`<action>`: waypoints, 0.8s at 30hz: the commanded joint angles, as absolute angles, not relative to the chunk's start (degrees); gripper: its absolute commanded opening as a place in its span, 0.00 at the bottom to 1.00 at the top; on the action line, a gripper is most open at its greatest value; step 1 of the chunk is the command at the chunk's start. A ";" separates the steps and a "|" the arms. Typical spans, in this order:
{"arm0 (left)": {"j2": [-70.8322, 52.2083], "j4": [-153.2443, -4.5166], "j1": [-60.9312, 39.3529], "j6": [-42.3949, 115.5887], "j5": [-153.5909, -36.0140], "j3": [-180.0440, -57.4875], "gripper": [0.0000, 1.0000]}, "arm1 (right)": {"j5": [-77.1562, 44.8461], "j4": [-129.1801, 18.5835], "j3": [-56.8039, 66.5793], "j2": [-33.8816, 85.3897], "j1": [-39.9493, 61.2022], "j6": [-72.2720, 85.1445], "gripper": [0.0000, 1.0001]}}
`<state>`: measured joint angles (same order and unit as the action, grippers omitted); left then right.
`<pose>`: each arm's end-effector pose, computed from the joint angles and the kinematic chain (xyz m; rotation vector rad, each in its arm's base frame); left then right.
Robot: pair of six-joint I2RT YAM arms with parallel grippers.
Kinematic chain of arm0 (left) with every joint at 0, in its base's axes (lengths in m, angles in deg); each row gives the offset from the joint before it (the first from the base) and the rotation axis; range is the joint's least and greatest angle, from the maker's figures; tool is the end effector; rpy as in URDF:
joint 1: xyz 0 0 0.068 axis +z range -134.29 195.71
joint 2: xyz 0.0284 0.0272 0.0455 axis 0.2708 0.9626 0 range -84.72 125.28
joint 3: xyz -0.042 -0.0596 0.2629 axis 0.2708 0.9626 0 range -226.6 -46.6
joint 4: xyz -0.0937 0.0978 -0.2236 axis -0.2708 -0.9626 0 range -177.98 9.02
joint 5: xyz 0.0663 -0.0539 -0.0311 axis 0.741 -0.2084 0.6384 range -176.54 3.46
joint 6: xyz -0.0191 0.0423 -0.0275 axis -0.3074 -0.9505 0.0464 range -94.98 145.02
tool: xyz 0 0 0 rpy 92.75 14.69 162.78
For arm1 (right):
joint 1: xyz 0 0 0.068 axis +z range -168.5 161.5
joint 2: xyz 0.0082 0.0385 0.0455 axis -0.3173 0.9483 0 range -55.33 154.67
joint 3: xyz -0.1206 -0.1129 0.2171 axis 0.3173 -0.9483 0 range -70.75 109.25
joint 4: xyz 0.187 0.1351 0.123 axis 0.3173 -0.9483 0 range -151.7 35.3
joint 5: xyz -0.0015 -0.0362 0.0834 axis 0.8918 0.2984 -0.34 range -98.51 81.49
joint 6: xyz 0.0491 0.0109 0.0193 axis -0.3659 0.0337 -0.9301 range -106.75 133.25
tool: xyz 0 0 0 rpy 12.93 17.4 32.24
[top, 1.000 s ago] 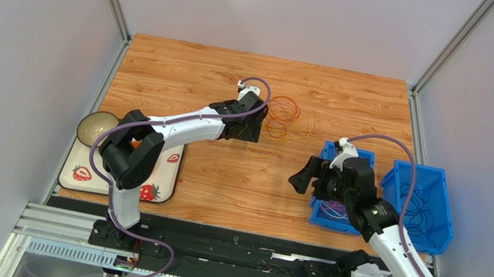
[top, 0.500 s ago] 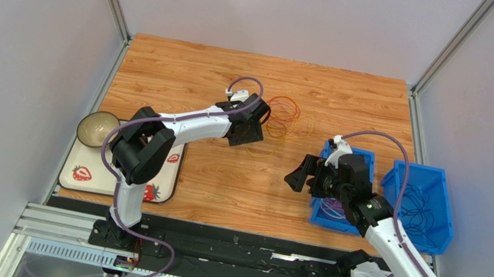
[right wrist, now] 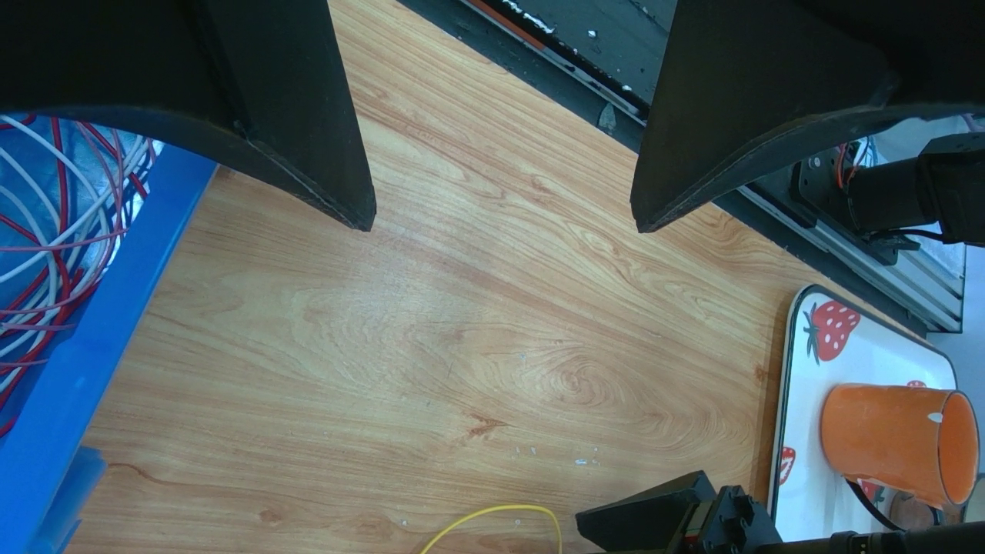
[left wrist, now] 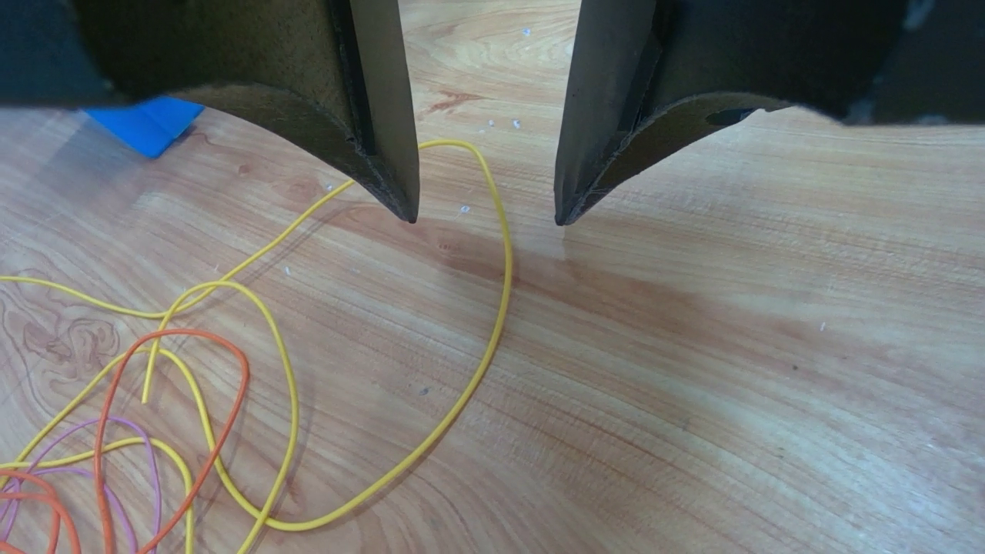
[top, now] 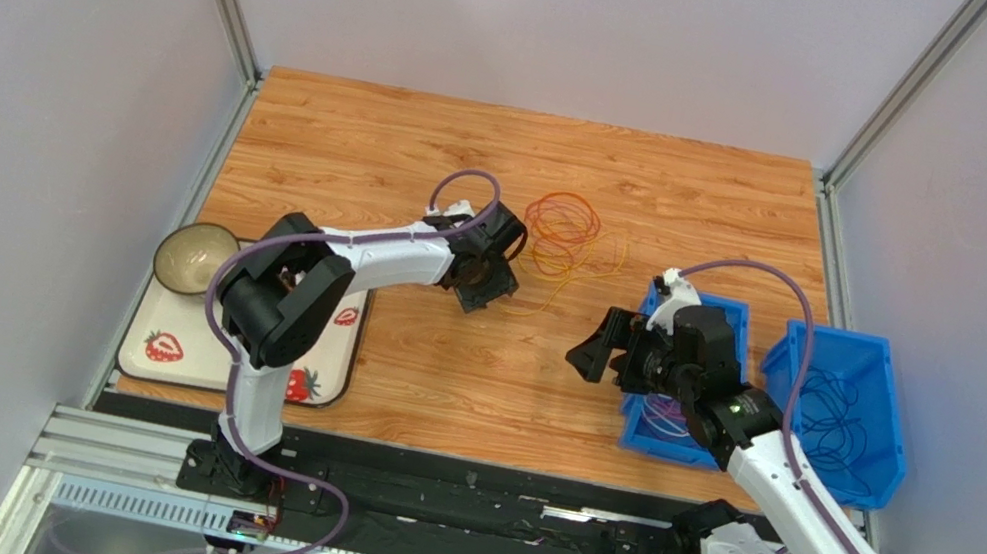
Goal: Untangle the cables
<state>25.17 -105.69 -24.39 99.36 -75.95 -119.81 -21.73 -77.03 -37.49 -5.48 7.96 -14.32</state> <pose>0.3058 -0.2490 0.1679 -0.8511 2.5472 -0.4412 0.1631 0.0903 0.2346 -0.1068 2.3404 0.7490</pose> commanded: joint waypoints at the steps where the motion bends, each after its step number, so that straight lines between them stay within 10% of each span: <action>1: 27.07 -104.01 -24.19 102.53 -77.05 -122.44 0.53 | -22.40 -76.06 -38.14 -5.40 8.04 -13.82 0.89; 10: 29.36 -104.01 -24.19 107.46 -76.52 -122.88 0.43 | -23.19 -75.80 -38.40 -5.49 8.04 -13.82 0.89; 18: 30.33 -101.21 -24.10 108.16 -77.31 -121.48 0.00 | -23.45 -75.62 -38.75 -5.76 8.04 -14.08 0.89; 24: 27.44 -100.84 -24.10 106.32 -77.23 -120.16 0.00 | -23.19 -75.62 -39.02 -5.67 8.04 -14.17 0.89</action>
<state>29.15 -101.28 -24.32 107.21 -77.53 -121.18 -23.19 -76.29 -38.10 -5.48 7.96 -14.34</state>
